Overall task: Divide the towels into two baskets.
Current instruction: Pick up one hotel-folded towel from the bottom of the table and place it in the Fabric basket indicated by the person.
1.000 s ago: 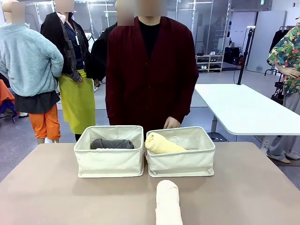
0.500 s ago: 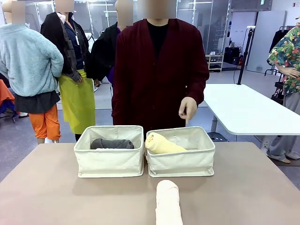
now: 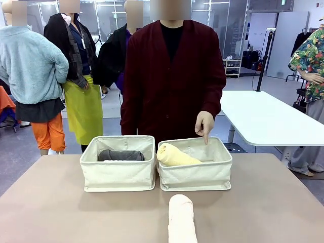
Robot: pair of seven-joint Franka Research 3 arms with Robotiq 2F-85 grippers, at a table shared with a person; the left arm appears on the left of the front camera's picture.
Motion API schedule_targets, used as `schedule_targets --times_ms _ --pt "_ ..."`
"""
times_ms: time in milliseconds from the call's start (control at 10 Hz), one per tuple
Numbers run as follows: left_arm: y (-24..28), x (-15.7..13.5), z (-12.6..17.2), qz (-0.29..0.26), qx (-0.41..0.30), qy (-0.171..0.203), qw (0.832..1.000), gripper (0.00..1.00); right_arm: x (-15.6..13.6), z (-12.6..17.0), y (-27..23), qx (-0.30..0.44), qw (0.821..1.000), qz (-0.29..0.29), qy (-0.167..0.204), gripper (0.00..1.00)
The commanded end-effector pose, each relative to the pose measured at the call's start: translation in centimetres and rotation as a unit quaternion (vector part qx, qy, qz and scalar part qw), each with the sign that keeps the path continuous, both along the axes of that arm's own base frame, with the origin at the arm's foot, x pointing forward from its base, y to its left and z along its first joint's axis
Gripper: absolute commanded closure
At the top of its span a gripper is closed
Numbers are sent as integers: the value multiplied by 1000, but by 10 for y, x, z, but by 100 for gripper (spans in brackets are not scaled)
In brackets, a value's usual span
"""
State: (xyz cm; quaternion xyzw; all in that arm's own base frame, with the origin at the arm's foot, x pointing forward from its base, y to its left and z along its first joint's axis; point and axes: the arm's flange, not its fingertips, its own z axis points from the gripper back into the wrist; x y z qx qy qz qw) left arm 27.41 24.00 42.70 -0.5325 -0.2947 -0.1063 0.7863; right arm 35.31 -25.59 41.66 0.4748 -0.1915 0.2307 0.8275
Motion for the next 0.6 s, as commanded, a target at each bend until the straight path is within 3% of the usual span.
schedule_targets --times_ms 0,300,500 --pt "2 -5 0 0 -3 -3 1000 0 -4 0 3 -9 1000 -1 1 0" --pt "2 -5 0 0 -3 -3 1000 0 0 0 0 0 1000 0 0 0" --pt "2 -5 0 0 -3 -3 1000 0 -1 13 67 -40 999 -23 25 0"
